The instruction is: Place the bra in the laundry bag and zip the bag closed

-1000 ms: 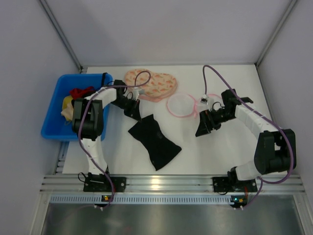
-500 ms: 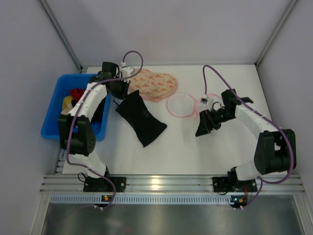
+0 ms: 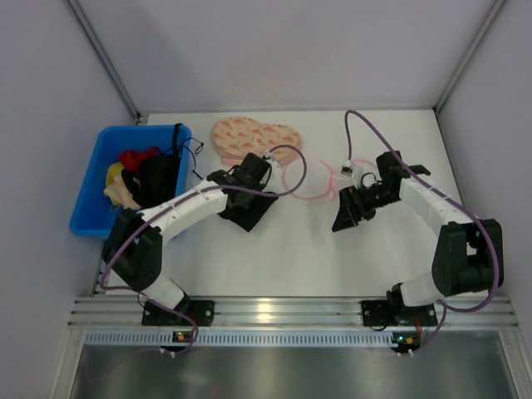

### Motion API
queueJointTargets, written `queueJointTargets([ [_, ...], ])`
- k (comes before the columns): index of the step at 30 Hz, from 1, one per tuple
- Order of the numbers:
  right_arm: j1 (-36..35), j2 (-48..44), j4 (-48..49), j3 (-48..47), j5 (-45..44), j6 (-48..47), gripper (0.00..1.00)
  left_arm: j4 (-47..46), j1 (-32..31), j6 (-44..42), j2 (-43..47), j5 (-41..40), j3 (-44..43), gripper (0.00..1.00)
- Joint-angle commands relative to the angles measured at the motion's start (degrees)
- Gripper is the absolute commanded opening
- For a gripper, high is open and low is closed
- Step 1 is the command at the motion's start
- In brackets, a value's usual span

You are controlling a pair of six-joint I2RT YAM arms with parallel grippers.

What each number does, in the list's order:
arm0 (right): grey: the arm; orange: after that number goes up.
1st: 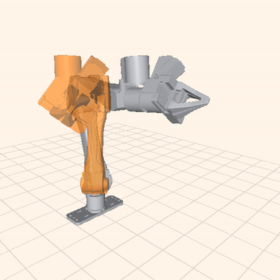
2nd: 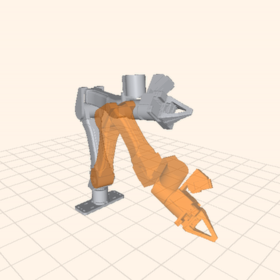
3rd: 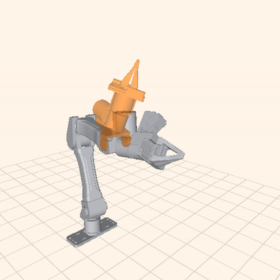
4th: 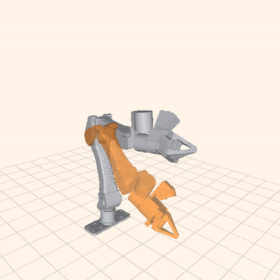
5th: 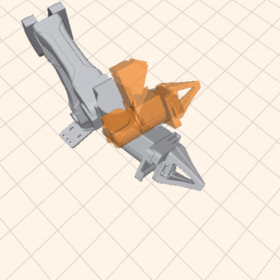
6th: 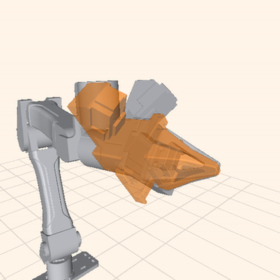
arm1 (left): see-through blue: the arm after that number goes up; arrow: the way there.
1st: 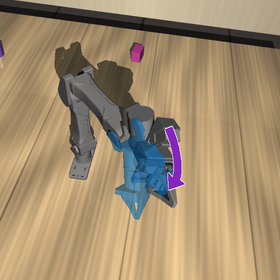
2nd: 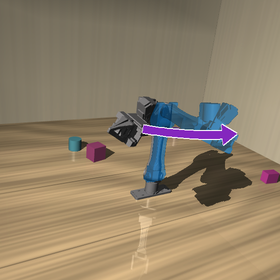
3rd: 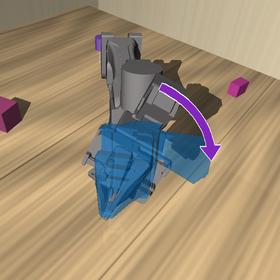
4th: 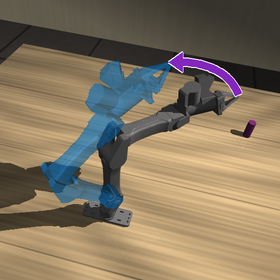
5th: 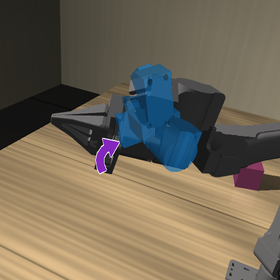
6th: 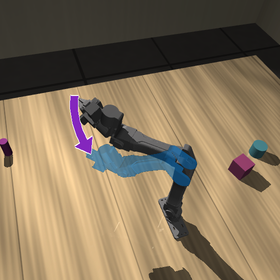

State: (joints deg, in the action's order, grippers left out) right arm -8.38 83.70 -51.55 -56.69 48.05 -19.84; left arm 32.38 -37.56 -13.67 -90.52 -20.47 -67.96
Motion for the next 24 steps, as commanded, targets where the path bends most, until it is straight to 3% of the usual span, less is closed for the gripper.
queueJointTargets([
  [1,0.2,-1.5,1.5,-1.1,0.9,-0.8,0.9,-4.0,-3.3,5.2,0.4,-7.7,3.5,0.0],
  [7,0.2,-1.2,1.4,-1.0,0.9,-0.9,0.9,-5.3,-6.4,7.8,-2.2,-4.8,7.2,0.0],
  [11,0.2,-1.2,1.8,-0.4,0.9,-0.7,0.9,-5.0,-6.4,10.3,-3.4,-2.3,5.5,0.1],
  [16,0.2,-1.0,2.1,0.1,1.2,-0.3,0.9,-5.0,-6.4,10.9,-4.0,-3.0,1.7,0.0],
  [21,0.3,-1.5,2.4,0.3,2.1,0.4,0.9,-1.4,-6.4,10.2,-4.1,-3.6,-2.8,0.0],
  [24,0.2,-2.4,8.4,2.4,3.4,8.5,0.9,-0.4,-6.3,9.9,-2.8,-2.7,-2.9,0.0],
])
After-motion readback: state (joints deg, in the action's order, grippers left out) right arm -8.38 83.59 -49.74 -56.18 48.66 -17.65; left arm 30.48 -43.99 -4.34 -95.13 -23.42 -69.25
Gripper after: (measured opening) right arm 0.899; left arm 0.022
